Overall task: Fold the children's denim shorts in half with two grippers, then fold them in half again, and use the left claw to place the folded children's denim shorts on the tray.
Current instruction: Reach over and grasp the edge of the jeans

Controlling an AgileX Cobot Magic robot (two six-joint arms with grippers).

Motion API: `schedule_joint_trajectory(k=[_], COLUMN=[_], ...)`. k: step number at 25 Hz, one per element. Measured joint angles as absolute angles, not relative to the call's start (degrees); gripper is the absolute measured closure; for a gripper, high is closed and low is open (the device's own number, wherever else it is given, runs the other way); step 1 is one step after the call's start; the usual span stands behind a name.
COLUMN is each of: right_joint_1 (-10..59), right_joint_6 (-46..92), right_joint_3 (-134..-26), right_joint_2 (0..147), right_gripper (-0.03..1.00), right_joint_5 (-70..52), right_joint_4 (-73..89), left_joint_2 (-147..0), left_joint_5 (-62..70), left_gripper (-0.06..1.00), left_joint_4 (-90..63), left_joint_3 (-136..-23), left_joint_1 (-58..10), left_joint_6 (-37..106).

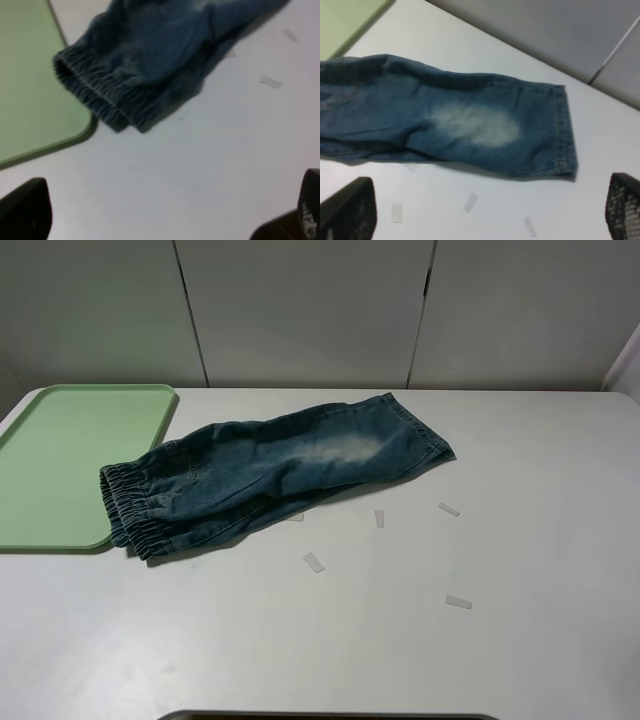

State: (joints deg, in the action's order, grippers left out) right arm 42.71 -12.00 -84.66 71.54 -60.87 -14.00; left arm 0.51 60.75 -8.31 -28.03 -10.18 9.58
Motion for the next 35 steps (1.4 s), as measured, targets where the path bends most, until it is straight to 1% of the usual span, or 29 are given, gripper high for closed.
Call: schedule_joint_trajectory(k=[1, 3, 5, 7, 9, 14, 19, 25, 29, 32, 34, 35], right_joint_1=[42.71, 42.71, 42.71, 42.71, 42.71, 42.71, 42.71, 42.71, 42.54, 40.67, 34.18, 32.04], right_joint_6=[-12.63, -13.25, -13.35, -13.35, -13.35, -12.55, -10.33, -10.14, -10.14, -9.76, -4.42, -2.25], right_joint_3=[-84.66, -84.66, -84.66, -84.66, -84.66, -83.85, -74.83, -65.45, -64.44, -64.43, -64.43, -64.43], right_joint_2=[71.54, 71.54, 71.54, 71.54, 71.54, 71.46, 71.29, 71.34, 71.34, 71.34, 72.34, 73.38], right_gripper=[0.27, 0.27, 0.27, 0.27, 0.27, 0.27, 0.27, 0.27, 0.27, 0.27, 0.27, 0.27], right_joint_5=[-60.87, -60.93, -61.05, -61.1, -61.1, -61.19, -59.27, -54.16, -53.3, -52.04, -48.36, -47.27], right_joint_4=[-13.64, -12.49, -12.03, -11.88, -11.88, -11.88, -12.42, -12.53, -11.44, -9.71, -4.09, -1.72], left_joint_2=[0.51, 0.51, 0.51, 0.51, 0.51, 0.51, 0.51, 0.51, 0.51, 0.51, 0.51, 0.51], left_joint_5=[60.75, 60.75, 60.75, 60.75, 60.75, 60.75, 60.75, 60.75, 60.75, 60.75, 60.75, 60.75], left_gripper=[-0.04, -0.04, -0.04, -0.04, -0.04, -0.04, -0.04, -0.04, -0.04, -0.04, -0.04, -0.04], left_joint_4=[-8.31, -8.31, -8.31, -8.31, -8.31, -8.31, -8.31, -8.31, -8.31, -8.31, -8.31, -8.31], left_joint_3=[-28.03, -28.03, -28.03, -28.03, -28.03, -28.03, -28.03, -28.03, -28.03, -28.03, -28.03, -28.03], left_joint_1=[-9.14, -4.19, -2.98, 0.24, 2.05, 2.52, 2.52, 2.52, 2.52, 2.52, 2.52, 2.52], left_joint_6=[9.58, 9.58, 9.58, 9.58, 9.58, 9.58, 9.58, 9.58, 9.58, 9.58, 9.58, 9.58])
